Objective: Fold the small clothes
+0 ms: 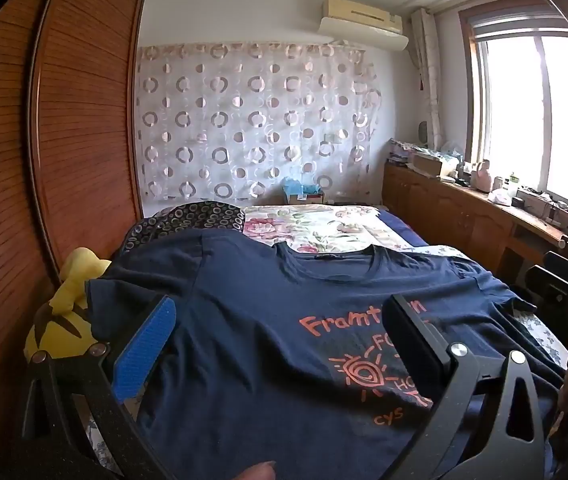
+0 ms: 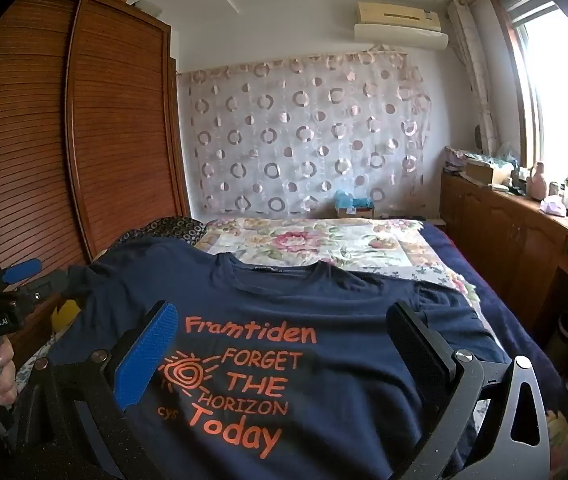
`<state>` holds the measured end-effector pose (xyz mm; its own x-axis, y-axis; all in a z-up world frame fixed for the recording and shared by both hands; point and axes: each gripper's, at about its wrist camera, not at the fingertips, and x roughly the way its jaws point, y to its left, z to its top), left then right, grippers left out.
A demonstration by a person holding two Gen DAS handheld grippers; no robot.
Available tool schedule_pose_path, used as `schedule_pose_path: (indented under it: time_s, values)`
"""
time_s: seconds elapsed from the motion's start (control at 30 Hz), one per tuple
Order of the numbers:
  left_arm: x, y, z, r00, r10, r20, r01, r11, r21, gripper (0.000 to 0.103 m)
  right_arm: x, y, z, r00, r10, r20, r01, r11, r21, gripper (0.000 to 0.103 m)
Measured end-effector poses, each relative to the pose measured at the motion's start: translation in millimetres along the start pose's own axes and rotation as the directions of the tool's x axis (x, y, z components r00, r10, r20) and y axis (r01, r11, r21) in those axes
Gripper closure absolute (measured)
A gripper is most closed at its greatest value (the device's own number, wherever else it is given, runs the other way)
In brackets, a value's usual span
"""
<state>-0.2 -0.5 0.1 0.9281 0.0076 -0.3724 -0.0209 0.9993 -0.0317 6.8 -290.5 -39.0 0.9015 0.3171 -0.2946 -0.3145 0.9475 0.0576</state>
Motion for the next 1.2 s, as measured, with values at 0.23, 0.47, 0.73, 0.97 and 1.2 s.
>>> schedule_pose_path:
  time_s: [0.23,0.47,0.73,0.97,1.2]
  values:
    - [0.3,-0.3,0.0,1.0,0.001,-0.002,-0.001,1.0,0.004,0.0,0.6,-0.4,0.0,1.0,0.001,-0.003,-0.001,1.0,0.004,0.0]
    - [0.4,-0.6,0.1,1.0,0.004,-0.004,-0.004,1.0,0.005,0.0,0.4,-0.4,-0.1,1.0,0.0,-0.001,0.0,1.0,0.005,0.0]
    - [-1.4,0.0,0.1,1.0,0.003,-0.003,-0.003,1.0,0.007,0.0,1.6,-0.4,-0.4,1.0,-0.001,0.0,0.001,1.0,0.005,0.0]
    - [-1.8,1.9,-0.5,1.0,0.003,-0.002,-0.003,1.0,0.007,0.0,-2.0,-1.4,0.5,1.0,-0.001,-0.001,0.001,1.0,0.006,0.0]
    - [-2.0,1.4,0.0,1.0,0.004,-0.002,-0.004,1.0,0.01,0.0,0.8,0.3,-1.8,1.0,0.0,-0.003,0.0,1.0,0.007,0.0]
